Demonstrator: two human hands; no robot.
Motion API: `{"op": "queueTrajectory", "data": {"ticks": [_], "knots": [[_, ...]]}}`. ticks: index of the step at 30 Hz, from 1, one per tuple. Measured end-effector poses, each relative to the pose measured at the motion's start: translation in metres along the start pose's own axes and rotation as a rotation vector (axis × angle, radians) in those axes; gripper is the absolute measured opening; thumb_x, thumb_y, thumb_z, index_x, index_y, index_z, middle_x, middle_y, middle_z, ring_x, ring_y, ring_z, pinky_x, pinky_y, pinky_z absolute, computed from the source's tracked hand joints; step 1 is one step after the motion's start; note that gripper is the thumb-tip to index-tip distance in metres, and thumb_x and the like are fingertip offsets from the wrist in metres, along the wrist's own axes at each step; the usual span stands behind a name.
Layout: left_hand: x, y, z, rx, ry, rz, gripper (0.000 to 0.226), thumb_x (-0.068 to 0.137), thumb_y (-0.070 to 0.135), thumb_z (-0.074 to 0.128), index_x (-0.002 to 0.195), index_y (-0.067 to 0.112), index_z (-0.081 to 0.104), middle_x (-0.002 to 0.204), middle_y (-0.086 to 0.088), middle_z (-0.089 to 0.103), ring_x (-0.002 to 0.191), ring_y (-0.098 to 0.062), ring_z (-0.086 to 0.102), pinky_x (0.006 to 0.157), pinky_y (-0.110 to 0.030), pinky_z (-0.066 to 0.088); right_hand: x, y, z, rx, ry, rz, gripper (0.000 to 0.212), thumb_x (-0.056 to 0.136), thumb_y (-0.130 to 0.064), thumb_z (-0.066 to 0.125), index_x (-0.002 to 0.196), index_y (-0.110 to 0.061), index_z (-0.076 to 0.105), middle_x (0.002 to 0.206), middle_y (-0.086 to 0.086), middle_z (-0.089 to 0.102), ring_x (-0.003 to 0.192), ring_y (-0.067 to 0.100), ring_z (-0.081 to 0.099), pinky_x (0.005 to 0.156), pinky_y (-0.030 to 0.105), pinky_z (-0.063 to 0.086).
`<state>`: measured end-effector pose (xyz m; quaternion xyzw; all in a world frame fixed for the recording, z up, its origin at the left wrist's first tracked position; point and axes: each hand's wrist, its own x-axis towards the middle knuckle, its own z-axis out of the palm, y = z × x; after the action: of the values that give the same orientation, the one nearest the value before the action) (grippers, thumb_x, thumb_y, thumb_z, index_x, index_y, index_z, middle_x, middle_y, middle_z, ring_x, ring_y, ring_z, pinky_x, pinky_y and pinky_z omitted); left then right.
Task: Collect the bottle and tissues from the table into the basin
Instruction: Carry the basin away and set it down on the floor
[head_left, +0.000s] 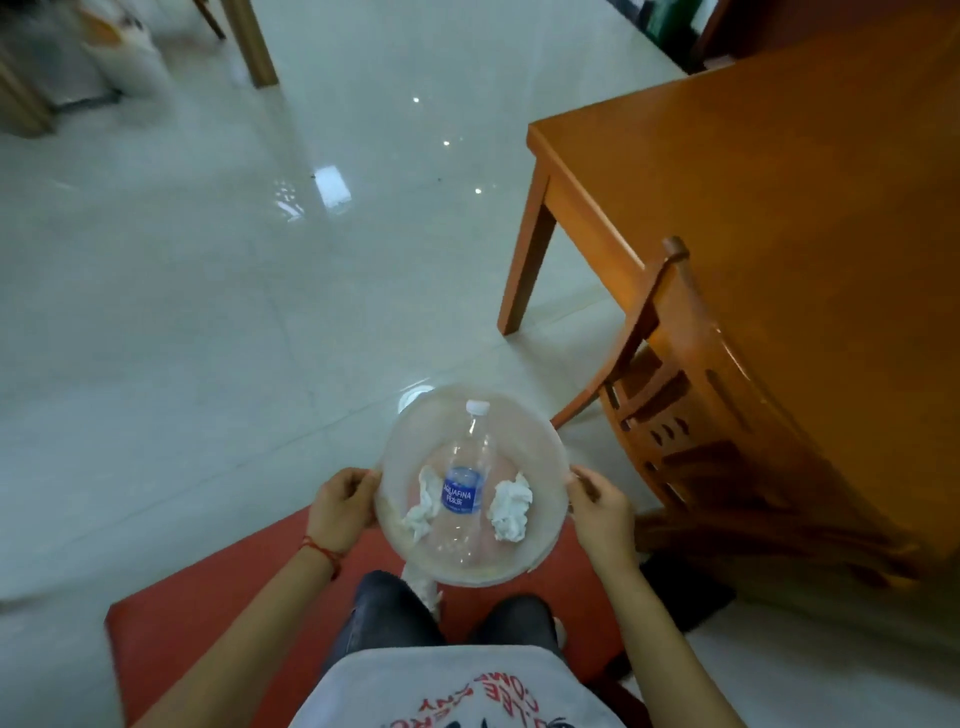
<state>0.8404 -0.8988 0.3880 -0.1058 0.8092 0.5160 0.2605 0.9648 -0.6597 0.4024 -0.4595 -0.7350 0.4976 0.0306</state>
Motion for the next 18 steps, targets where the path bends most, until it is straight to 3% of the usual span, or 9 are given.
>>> {"op": "queueTrajectory", "data": {"ticks": [12, 15, 18], "knots": [[0.075, 0.005, -0.104, -0.216, 0.243, -0.091, 0.019, 0.090, 0.015, 0.050, 0.082, -0.001, 0.056, 0.064, -0.011, 0.056, 0.041, -0.004, 0.058, 0.037, -0.015, 0.048, 0.056, -0.124, 0.126, -0.059, -0.244, -0.171, 0.025, 0.087, -0.012, 0.058, 0.110, -0.007, 0.065, 0.102, 0.006, 0.068, 0.095, 0.016, 0.061, 0.082, 0.024, 0.043], [0.107, 0.018, -0.115, -0.219, 0.283, -0.099, 0.020, 0.090, 0.016, 0.050, 0.078, 0.002, 0.057, 0.069, -0.013, 0.057, 0.046, -0.013, 0.058, 0.037, -0.016, 0.048, 0.085, -0.150, 0.148, -0.088, -0.272, -0.196, 0.026, 0.086, -0.013, 0.059, 0.110, -0.006, 0.065, 0.105, 0.009, 0.069, 0.094, 0.015, 0.061, 0.084, 0.025, 0.044], [0.148, 0.039, -0.125, -0.240, 0.311, -0.107, 0.021, 0.090, 0.018, 0.051, 0.079, 0.001, 0.058, 0.065, -0.013, 0.057, 0.042, -0.007, 0.059, 0.039, -0.018, 0.050, 0.123, -0.181, 0.173, -0.083, -0.288, -0.229, 0.025, 0.086, -0.014, 0.060, 0.109, -0.007, 0.066, 0.103, 0.009, 0.070, 0.093, 0.019, 0.064, 0.090, 0.037, 0.051]]}}
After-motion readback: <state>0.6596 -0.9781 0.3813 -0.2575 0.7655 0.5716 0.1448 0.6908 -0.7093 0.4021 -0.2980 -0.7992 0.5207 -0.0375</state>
